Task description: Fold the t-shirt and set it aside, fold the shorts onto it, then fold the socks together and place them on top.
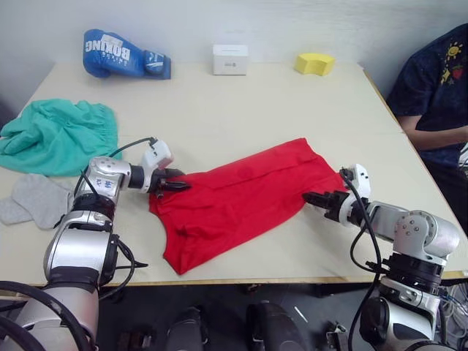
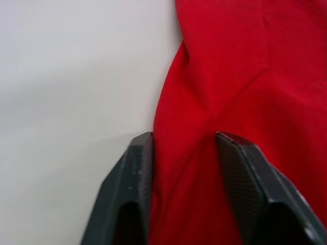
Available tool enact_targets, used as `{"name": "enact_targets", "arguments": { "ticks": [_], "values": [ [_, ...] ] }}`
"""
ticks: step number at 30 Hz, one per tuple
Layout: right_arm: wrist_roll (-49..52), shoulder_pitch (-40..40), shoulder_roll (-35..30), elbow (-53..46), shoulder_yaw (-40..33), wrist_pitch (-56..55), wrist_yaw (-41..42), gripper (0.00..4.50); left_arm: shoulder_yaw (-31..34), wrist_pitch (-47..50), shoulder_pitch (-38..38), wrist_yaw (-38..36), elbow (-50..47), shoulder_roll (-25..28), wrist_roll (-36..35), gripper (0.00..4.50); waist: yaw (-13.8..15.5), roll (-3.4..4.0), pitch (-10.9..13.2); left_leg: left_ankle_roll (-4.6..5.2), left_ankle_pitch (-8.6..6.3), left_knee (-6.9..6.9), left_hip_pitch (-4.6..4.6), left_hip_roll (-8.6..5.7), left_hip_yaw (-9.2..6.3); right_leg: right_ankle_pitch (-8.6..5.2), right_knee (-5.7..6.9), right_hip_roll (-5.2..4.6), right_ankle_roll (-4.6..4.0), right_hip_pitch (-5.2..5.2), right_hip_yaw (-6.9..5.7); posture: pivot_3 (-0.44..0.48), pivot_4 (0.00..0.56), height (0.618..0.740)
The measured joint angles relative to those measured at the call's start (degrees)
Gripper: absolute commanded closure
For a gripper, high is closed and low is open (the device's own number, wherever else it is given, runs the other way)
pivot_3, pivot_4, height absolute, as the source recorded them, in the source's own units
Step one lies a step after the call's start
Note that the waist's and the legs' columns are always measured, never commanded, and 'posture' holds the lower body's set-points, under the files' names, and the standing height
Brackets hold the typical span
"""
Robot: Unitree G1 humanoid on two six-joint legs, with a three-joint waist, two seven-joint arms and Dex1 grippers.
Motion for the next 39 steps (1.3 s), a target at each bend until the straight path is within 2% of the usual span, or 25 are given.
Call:
{"name": "enact_targets", "arguments": {
  "ticks": [3,4,9,10,15,19,23,26,29,33,34,36,39],
  "values": [
    [0.02,-0.04,-0.38,1.21,1.97,-3.08,0.22,4.5,1.29,1.36,2.65,-0.14,-3.45,0.03,-1.29,4.39,0.0,0.02,0.0,-0.01,0.0,-0.01,0.01,0.0,0.0,0.0,0.0,0.0,0.0,0.0,0.0,0.0,0.15,0.74],
    [0.02,-0.07,-0.66,1.56,2.56,-3.85,0.46,4.5,1.63,1.89,3.62,-0.17,-4.98,0.04,-1.65,4.47,-0.01,0.02,0.0,-0.01,0.0,-0.01,0.0,0.0,0.01,0.0,0.0,0.0,0.0,0.0,0.01,0.0,0.15,0.74],
    [-1.35,-2.11,-5.66,7.22,9.38,-10.95,4.15,4.5,5.07,10.46,14.03,1.24,-21.73,0.79,-5.97,4.47,-0.43,0.07,0.03,-0.04,0.02,-0.03,0.02,0.0,0.04,0.0,0.0,-0.01,0.01,0.01,0.05,0.0,0.15,0.74],
    [-2.45,-3.5,-7.39,10.0,12.16,-13.99,5.75,4.5,6.07,13.44,18.0,2.81,-28.24,0.85,-7.0,4.47,-0.72,0.1,0.04,-0.04,0.03,-0.03,0.02,-0.01,0.06,0.0,0.0,-0.01,0.01,0.01,0.08,0.0,0.15,0.74],
    [-10.31,-13.45,-12.18,28.78,21.35,-30.13,11.78,4.5,10.14,26.5,35.52,12.53,-56.81,-1.12,-11.8,4.47,-1.08,0.16,0.07,-0.22,0.13,-0.03,0.06,-0.02,0.04,-0.03,0.0,-0.02,0.06,0.05,0.1,0.0,0.15,0.74],
    [-14.24,-21.64,-12.28,44.76,24.38,-40.32,15.24,4.5,10.4,34.78,44.25,18.38,-72.11,-3.19,-14.55,4.47,-1.08,0.2,0.1,-0.3,0.17,-0.03,0.05,-0.05,0.06,-0.02,-0.01,-0.04,0.07,0.05,0.12,0.0,0.15,0.74],
    [-16.78,-26.83,-12.5,55.62,24.88,-46.43,18.37,4.5,9.56,41.62,49.7,23.94,-83.22,-5.29,-16.57,4.47,-0.87,0.2,0.11,-0.32,0.17,-0.05,0.03,-0.04,0.04,-0.02,-0.07,-0.03,0.07,0.05,0.12,0.0,0.15,0.74],
    [-16.95,-27.59,-13.79,57.75,24.85,-46.35,21.71,3.89,9.79,45.13,50.53,27.81,-86.47,-5.78,-16.95,3.82,-0.55,0.21,0.12,-0.32,0.17,-0.05,0.03,-0.05,0.03,-0.02,-0.1,-0.04,0.07,0.05,0.12,0.0,0.15,0.74],
    [-16.53,-25.73,-16.94,53.86,24.83,-42.68,26.32,2.91,9.7,45.55,49.74,26.65,-86.35,-3.64,-18.06,2.9,0.0,0.25,0.14,-0.36,0.14,-0.06,0.01,-0.04,0.01,-0.02,-0.14,-0.04,0.06,0.04,0.11,0.0,0.15,0.74],
    [-12.89,-16.1,-21.9,35.66,24.63,-31.52,31.15,1.51,11.34,45.05,41.63,21.04,-81.2,0.61,-21.94,1.66,1.06,0.29,0.17,-0.66,-0.09,-0.1,-0.05,-0.03,-0.13,-0.04,-0.22,-0.06,0.02,0.05,0.0,0.0,0.15,0.74],
    [-10.7,-11.86,-23.41,28.51,24.13,-26.83,31.96,1.09,11.21,44.6,37.82,19.8,-78.25,1.07,-22.57,1.32,1.31,0.32,0.17,-0.65,-0.09,-0.1,-0.07,-0.03,-0.13,-0.04,-0.23,-0.07,0.02,0.05,0.0,0.0,0.15,0.74],
    [-6.02,-5.69,-24.56,17.19,22.72,-18.82,32.51,0.47,10.2,43.33,31.78,17.86,-72.32,1.7,-22.54,1.3,1.79,0.32,0.17,-0.34,-0.05,-0.1,-0.08,-0.02,-0.13,-0.04,-0.28,-0.05,0.02,0.05,-0.01,0.0,0.15,0.74],
    [0.92,2.75,-25.31,1.39,19.25,-8.39,32.16,0.47,4.28,40.22,22.62,14.46,-62.05,1.21,-20.11,1.3,2.04,0.35,0.18,-0.22,-0.05,-0.11,-0.12,-0.03,-0.12,-0.03,-0.38,-0.06,0.04,0.06,-0.04,0.0,0.15,0.74]
  ]
}}
